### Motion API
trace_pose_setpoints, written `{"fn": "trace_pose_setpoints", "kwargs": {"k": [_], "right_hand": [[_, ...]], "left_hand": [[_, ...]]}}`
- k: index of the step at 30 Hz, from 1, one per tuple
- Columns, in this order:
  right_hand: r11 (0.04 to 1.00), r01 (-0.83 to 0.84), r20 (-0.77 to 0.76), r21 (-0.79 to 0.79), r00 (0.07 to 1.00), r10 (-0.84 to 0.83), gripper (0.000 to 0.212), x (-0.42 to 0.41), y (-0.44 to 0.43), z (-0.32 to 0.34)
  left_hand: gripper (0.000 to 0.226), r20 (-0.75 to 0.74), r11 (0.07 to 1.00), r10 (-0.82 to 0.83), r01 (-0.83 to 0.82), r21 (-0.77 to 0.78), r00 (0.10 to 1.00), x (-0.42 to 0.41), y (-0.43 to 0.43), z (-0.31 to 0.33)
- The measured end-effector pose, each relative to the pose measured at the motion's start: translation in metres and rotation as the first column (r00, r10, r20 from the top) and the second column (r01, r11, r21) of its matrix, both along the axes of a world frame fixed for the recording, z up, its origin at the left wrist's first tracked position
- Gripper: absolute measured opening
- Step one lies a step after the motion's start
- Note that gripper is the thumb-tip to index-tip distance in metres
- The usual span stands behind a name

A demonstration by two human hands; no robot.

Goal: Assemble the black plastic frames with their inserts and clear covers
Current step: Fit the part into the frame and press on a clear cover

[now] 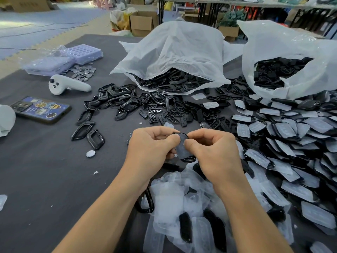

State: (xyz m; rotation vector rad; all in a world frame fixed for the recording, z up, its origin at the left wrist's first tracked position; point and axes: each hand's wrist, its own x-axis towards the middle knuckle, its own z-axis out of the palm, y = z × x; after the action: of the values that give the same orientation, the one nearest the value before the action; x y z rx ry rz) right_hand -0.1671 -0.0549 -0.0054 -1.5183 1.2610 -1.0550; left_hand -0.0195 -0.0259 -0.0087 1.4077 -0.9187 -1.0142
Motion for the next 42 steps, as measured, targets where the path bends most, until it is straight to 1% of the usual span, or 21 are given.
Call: {"fn": "trace_pose_setpoints", "kwargs": {"k": [2,4,6,8,10,12,14,17,20,21,23,25,27,28,30,32,33,35,39,42], "right_hand": [[1.000,0.007,0.021,0.010,1.000,-0.008,0.023,0.0007,0.0002,-0.0004],[1.000,0.003,0.041,0.017,0.999,-0.004,0.018,0.0024,0.0008,-0.0002],[0.998,-0.059,0.084,0.033,0.995,0.056,0.014,0.0047,0.0028,0.0014],[0.992,-0.117,0.094,0.046,0.989,0.112,0.013,0.0064,0.0049,0.0028],[0.992,-0.119,0.086,0.043,0.990,0.115,0.017,0.0060,0.0048,0.0032],[0.992,-0.115,0.119,0.050,0.987,0.108,0.025,0.0043,0.0038,0.0034],[0.988,-0.126,0.156,0.086,0.981,0.112,0.030,0.0037,0.0031,0.0051],[0.978,-0.153,0.287,0.139,0.952,0.108,0.037,0.0065,0.0028,0.0064],[0.992,-0.070,0.332,0.107,0.943,0.030,0.035,0.0091,0.0028,0.0052],[0.995,-0.033,0.332,0.090,0.943,0.001,0.034,0.0090,0.0029,0.0044],[0.998,0.013,0.309,0.062,0.950,-0.032,0.035,0.0083,0.0024,0.0030],[0.998,0.013,0.277,0.054,0.960,-0.027,0.037,0.0064,0.0013,0.0015],[0.998,-0.001,0.247,0.061,0.969,-0.014,0.036,0.0041,-0.0009,0.0005],[0.998,-0.012,0.230,0.062,0.973,-0.003,0.035,0.0039,-0.0014,0.0001],[0.997,-0.055,0.201,0.049,0.979,0.044,0.032,0.0049,-0.0006,0.0003],[0.993,-0.114,0.188,0.028,0.976,0.107,0.028,0.0064,0.0008,0.0007],[0.991,-0.130,0.175,0.021,0.977,0.125,0.028,0.0065,0.0013,0.0007],[0.992,-0.124,0.157,0.026,0.980,0.118,0.029,0.0056,0.0003,0.0000],[0.995,-0.075,0.175,0.059,0.982,0.063,0.032,0.0021,-0.0027,-0.0008],[0.994,-0.089,0.218,0.060,0.973,0.074,0.034,0.0023,-0.0023,-0.0008]], "left_hand": [[0.025,-0.004,1.000,0.013,-0.013,0.004,1.000,0.0010,-0.0008,-0.0001],[0.020,-0.018,0.999,0.052,-0.052,0.002,0.998,0.0012,-0.0014,-0.0013],[0.013,-0.035,0.994,0.111,-0.111,-0.003,0.993,0.0006,-0.0021,-0.0028],[0.013,-0.058,0.988,0.155,-0.155,-0.001,0.986,0.0002,-0.0028,-0.0038],[0.015,-0.077,0.991,0.134,-0.134,0.005,0.988,0.0016,-0.0028,-0.0031],[0.017,-0.057,0.998,0.063,-0.063,0.004,0.996,0.0048,-0.0018,-0.0011],[0.020,-0.036,0.999,0.042,-0.042,-0.003,0.998,0.0080,-0.0015,0.0010],[0.028,-0.061,0.994,0.104,-0.105,-0.019,0.993,0.0068,-0.0022,0.0025],[0.019,-0.090,0.986,0.153,-0.158,-0.050,0.984,0.0018,-0.0023,0.0009],[0.016,-0.078,0.986,0.150,-0.155,-0.061,0.986,0.0009,-0.0020,-0.0004],[0.013,-0.018,0.993,0.097,-0.098,-0.070,0.995,0.0011,-0.0009,-0.0019],[0.022,0.077,0.999,0.005,-0.002,-0.039,0.997,0.0045,-0.0002,-0.0028],[0.026,0.123,0.997,-0.075,0.074,0.012,0.990,0.0078,-0.0009,-0.0019],[0.026,0.137,0.996,-0.087,0.084,0.027,0.987,0.0090,-0.0016,-0.0020],[0.027,0.149,0.999,-0.028,0.025,0.021,0.988,0.0097,-0.0022,-0.0030],[0.028,0.116,0.999,0.052,-0.052,-0.005,0.992,0.0070,-0.0018,-0.0037],[0.028,0.104,0.998,0.065,-0.064,-0.010,0.992,0.0056,-0.0016,-0.0042],[0.026,0.101,0.999,0.039,-0.037,-0.014,0.994,0.0038,-0.0012,-0.0053],[0.017,0.064,0.999,-0.037,0.039,-0.027,0.997,0.0033,-0.0012,-0.0056],[0.015,0.076,0.999,0.027,-0.025,-0.032,0.997,0.0021,-0.0024,-0.0054]]}}
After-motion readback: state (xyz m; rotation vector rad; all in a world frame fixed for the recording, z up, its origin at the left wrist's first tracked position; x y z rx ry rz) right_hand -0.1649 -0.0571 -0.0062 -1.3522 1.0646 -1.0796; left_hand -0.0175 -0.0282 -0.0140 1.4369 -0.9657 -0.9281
